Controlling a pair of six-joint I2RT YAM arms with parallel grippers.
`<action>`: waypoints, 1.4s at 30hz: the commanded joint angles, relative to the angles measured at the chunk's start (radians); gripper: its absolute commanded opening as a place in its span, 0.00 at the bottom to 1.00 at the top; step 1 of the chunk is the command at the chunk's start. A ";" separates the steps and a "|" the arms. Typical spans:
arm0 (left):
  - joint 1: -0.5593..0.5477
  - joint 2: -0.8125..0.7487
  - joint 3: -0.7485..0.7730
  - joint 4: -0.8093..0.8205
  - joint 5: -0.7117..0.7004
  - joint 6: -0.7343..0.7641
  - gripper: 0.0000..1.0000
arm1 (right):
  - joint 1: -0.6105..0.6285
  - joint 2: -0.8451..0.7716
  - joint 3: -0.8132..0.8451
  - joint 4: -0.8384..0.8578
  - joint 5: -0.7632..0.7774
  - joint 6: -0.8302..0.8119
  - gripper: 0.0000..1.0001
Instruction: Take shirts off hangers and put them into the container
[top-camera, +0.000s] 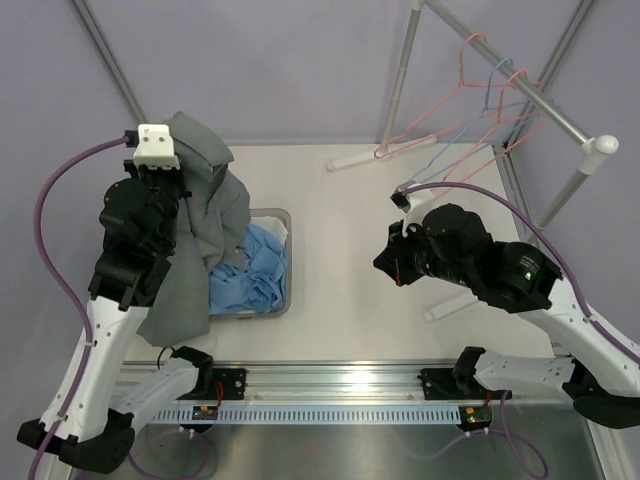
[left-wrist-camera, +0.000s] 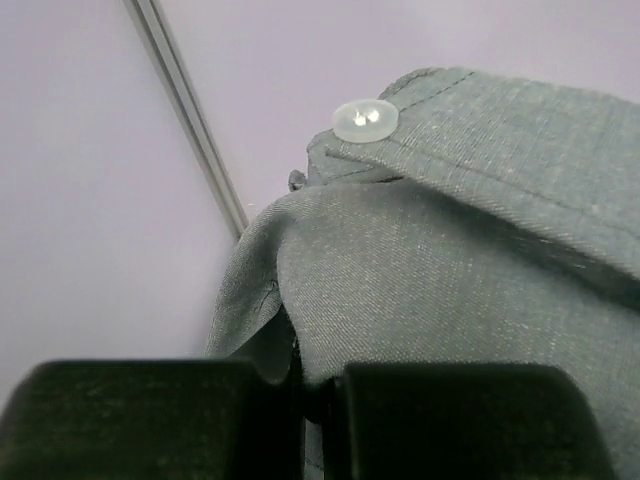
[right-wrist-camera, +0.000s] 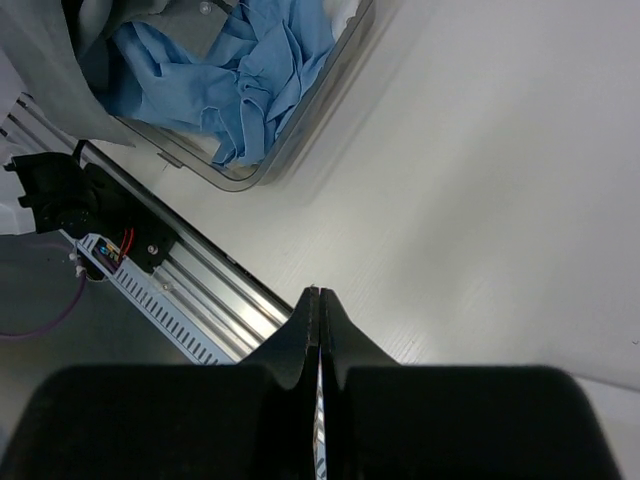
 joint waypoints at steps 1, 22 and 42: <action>0.067 -0.057 0.004 0.071 0.146 -0.112 0.00 | 0.003 -0.036 -0.013 0.033 -0.018 -0.010 0.00; 0.149 0.202 0.328 0.009 0.951 -0.350 0.00 | 0.003 -0.055 -0.018 0.038 -0.002 -0.009 0.00; 0.201 -0.086 -0.137 -0.204 0.210 -0.528 0.00 | 0.003 -0.058 -0.050 0.072 -0.041 0.002 0.00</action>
